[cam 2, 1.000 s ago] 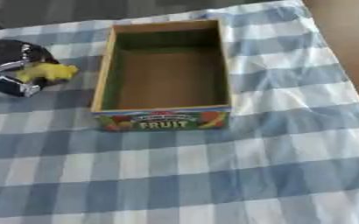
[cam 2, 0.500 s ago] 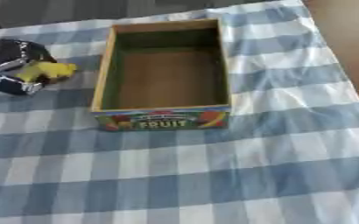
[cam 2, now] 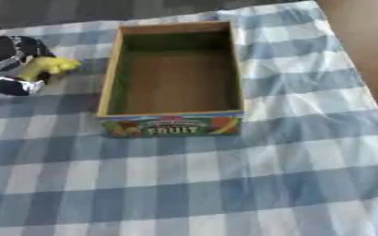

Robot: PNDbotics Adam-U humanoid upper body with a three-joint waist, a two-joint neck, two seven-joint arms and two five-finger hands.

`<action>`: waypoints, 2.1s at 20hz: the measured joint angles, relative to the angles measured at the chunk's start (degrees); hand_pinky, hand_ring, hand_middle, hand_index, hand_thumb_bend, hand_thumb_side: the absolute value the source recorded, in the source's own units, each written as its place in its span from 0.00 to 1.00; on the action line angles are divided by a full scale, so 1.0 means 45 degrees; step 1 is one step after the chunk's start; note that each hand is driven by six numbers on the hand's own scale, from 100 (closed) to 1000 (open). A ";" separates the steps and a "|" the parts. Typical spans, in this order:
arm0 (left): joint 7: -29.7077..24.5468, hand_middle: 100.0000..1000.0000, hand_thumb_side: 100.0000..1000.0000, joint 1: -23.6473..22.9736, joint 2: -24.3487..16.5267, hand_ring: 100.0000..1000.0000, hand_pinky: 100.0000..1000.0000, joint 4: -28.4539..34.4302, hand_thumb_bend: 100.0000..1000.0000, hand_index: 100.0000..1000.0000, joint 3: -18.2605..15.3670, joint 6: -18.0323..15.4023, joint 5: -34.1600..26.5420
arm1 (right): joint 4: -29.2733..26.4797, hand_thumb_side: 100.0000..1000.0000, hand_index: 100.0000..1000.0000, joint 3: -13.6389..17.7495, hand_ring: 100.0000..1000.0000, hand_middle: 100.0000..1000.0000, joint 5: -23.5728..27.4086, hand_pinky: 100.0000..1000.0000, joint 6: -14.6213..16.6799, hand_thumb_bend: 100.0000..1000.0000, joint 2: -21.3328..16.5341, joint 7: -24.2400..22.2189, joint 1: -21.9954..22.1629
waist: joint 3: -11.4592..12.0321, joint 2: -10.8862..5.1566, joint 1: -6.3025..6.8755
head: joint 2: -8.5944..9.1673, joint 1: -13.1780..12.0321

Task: Pick up objects on the table and place them in the box.

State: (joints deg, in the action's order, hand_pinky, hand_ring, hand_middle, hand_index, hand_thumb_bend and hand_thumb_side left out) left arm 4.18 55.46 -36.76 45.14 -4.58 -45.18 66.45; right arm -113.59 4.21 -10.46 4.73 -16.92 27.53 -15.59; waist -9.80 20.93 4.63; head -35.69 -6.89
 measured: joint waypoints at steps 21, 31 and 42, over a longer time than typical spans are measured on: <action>0.0398 0.54 0.27 0.0474 0.2468 0.50 0.37 0.5719 0.00 0.61 0.1003 0.1018 -0.0892 | 0.0000 0.70 0.84 0.0164 0.86 0.57 0.0087 0.94 0.0236 0.00 0.0160 0.0353 -0.0315 | -0.0238 -0.0544 -0.0423 | -0.0112 -0.0151; -0.0268 0.54 0.22 0.0562 0.3271 0.52 0.41 0.5317 0.00 0.62 0.1388 -0.0021 0.0219 | 0.0000 0.71 0.84 0.0241 0.85 0.57 0.0247 0.95 0.0232 0.00 0.0324 0.1042 -0.0470 | -0.0448 -0.0524 -0.0424 | -0.0114 -0.0165; -0.1274 0.54 0.18 0.1195 0.3688 0.55 0.46 0.3475 0.00 0.65 0.1110 -0.0845 0.2607 | 0.0000 0.71 0.84 0.0228 0.85 0.57 0.0485 0.95 0.0167 0.00 0.0535 0.1427 -0.0718 | -0.1257 -0.0309 -0.0315 | -0.0102 -0.0650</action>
State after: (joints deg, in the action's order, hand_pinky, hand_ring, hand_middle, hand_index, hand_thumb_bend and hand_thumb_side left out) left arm -1.56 60.84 -20.17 60.78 0.41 -48.98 78.19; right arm -113.59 5.24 -8.27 5.48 -14.51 33.95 -18.82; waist -15.46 19.54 3.22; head -36.14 -9.82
